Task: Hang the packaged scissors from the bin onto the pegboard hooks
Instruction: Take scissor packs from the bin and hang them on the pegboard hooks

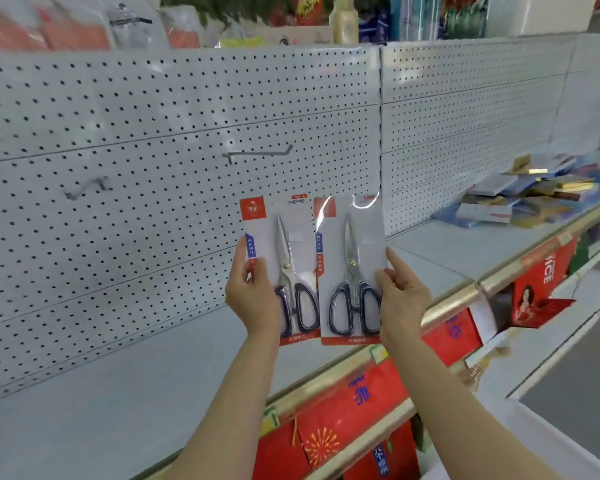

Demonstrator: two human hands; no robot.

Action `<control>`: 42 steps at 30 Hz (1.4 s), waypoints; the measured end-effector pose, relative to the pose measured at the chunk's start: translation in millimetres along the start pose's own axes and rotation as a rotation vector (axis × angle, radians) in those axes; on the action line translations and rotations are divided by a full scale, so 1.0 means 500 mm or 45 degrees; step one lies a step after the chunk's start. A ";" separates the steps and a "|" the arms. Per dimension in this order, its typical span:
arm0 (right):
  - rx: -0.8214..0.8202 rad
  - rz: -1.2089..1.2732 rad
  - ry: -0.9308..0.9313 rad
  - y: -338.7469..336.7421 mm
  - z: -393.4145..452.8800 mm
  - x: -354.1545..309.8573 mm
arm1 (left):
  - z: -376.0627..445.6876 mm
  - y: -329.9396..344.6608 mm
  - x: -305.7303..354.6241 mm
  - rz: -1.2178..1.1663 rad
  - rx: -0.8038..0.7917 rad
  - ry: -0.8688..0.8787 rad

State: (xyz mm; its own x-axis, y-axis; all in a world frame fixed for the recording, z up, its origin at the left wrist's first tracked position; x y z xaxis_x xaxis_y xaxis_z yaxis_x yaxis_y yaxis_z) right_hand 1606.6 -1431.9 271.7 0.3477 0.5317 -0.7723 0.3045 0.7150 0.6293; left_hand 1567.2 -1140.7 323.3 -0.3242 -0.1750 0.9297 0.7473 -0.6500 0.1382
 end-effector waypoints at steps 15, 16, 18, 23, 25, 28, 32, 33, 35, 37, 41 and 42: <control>-0.443 0.046 0.200 0.184 -0.116 0.037 | -0.003 -0.238 0.074 0.045 0.407 0.037; -0.459 0.053 0.216 0.196 -0.127 0.045 | -0.003 -0.255 0.078 0.039 0.431 0.040; -0.483 0.065 0.242 0.220 -0.150 0.058 | 0.004 -0.285 0.089 0.034 0.461 0.064; -0.525 0.090 0.263 0.294 -0.198 0.073 | 0.036 -0.348 0.137 0.032 0.519 0.147; -0.551 0.115 0.269 0.323 -0.215 0.069 | 0.049 -0.367 0.161 0.048 0.543 0.190; -0.601 0.149 0.248 0.355 -0.232 0.057 | 0.071 -0.393 0.186 0.068 0.575 0.219; -0.612 0.176 0.251 0.374 -0.242 0.047 | 0.094 -0.414 0.197 0.071 0.576 0.200; -0.611 0.176 0.253 0.376 -0.242 0.046 | 0.097 -0.417 0.197 0.070 0.580 0.193; -0.627 0.184 0.264 0.381 -0.244 0.045 | 0.103 -0.420 0.190 0.072 0.576 0.181; -0.640 0.195 0.274 0.385 -0.246 0.043 | 0.108 -0.421 0.180 0.073 0.565 0.174; -0.638 0.180 0.279 0.387 -0.244 0.043 | 0.110 -0.422 0.166 0.084 0.565 0.138; -0.640 0.180 0.282 0.388 -0.245 0.043 | 0.110 -0.423 0.165 0.086 0.570 0.137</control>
State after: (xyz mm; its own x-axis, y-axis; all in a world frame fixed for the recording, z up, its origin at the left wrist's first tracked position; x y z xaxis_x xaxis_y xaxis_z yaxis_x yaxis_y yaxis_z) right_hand 1564.8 -1225.9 366.6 0.1432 0.6817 -0.7175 -0.2097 0.7294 0.6512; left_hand 1414.6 -977.0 389.5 -0.3071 -0.2972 0.9041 0.9379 -0.2555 0.2345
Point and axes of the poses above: each hand's wrist, its own z-axis towards the middle knuckle, its own y-axis out of the palm, x = y × z, the point moved 10 cm from there along z, towards the middle knuckle, and after that the axes turned 10 degrees about z, right-handed, at the moved point
